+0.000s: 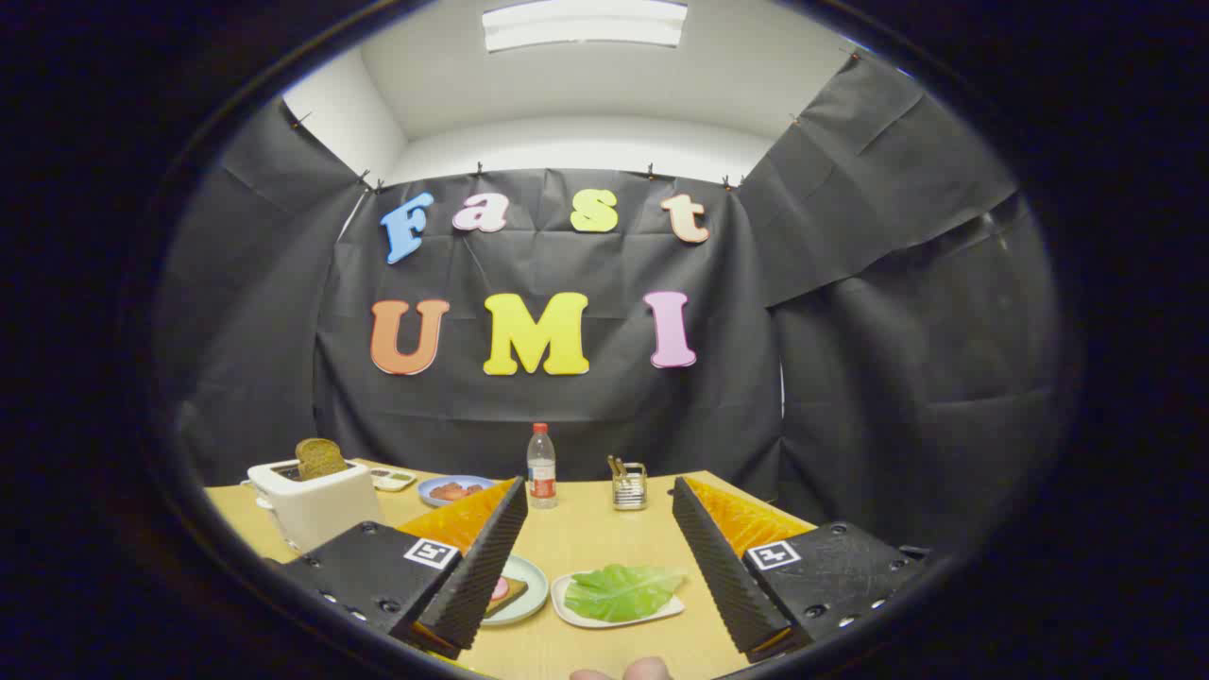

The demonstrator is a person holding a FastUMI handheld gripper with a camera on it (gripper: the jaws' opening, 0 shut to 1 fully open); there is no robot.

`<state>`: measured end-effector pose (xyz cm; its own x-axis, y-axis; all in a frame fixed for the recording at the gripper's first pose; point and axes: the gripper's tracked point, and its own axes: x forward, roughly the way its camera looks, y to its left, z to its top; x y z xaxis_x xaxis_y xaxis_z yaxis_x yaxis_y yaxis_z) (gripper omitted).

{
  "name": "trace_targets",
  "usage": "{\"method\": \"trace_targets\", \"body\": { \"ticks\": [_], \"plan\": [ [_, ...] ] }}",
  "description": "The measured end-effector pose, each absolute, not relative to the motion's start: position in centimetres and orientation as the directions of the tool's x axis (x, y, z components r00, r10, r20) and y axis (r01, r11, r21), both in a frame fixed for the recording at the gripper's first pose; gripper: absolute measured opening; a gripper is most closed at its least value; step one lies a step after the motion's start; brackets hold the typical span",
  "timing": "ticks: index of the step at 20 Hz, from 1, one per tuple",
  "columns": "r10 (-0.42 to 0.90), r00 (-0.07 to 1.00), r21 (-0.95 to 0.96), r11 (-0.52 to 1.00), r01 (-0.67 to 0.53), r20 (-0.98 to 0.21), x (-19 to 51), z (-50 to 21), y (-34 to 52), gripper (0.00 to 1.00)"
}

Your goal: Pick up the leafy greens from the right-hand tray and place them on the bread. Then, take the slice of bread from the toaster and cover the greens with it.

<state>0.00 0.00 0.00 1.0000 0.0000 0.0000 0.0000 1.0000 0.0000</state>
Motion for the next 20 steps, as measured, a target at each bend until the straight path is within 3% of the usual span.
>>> {"method": "trace_targets", "body": {
  "ticks": [20],
  "plan": [
    [0.036, 0.999, -0.066, 0.997, -0.034, 0.026, -0.9, -0.5, 1.5, 0.95]
  ]
}}
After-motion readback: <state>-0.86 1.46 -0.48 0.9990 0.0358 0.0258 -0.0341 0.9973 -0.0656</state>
